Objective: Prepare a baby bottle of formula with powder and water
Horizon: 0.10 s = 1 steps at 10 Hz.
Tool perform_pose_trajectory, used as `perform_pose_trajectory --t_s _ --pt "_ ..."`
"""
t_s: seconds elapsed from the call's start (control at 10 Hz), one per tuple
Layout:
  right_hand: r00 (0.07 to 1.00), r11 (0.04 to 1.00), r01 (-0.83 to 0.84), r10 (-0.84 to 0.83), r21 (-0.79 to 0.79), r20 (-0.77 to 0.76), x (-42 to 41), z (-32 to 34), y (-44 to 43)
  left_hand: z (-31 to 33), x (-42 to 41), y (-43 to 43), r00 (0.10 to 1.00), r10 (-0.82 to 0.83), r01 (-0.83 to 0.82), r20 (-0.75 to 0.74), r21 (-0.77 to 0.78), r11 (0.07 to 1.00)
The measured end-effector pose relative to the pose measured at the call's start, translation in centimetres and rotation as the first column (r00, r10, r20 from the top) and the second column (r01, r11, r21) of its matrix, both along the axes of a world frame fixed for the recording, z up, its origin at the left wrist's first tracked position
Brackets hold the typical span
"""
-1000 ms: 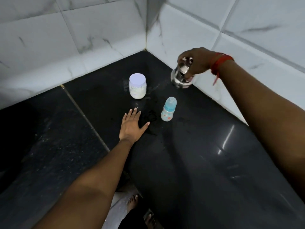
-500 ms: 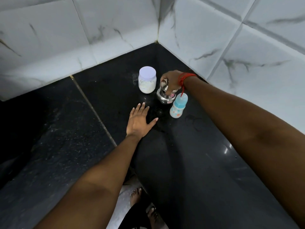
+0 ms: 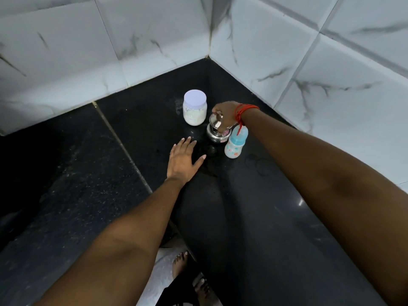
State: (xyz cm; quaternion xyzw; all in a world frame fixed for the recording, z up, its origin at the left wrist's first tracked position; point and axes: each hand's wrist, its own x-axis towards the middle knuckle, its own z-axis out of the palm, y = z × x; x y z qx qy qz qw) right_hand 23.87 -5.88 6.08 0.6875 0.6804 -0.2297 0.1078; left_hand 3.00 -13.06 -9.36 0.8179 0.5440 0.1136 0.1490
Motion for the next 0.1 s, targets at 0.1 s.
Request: perform_pose_trajectory --t_s 0.1 --pt "0.997 0.983 0.082 -0.080 0.163 -0.018 0.91 1.07 -0.60 2.14 -0.02 1.04 0.996 0.061 -0.066 0.058 0.079 0.995"
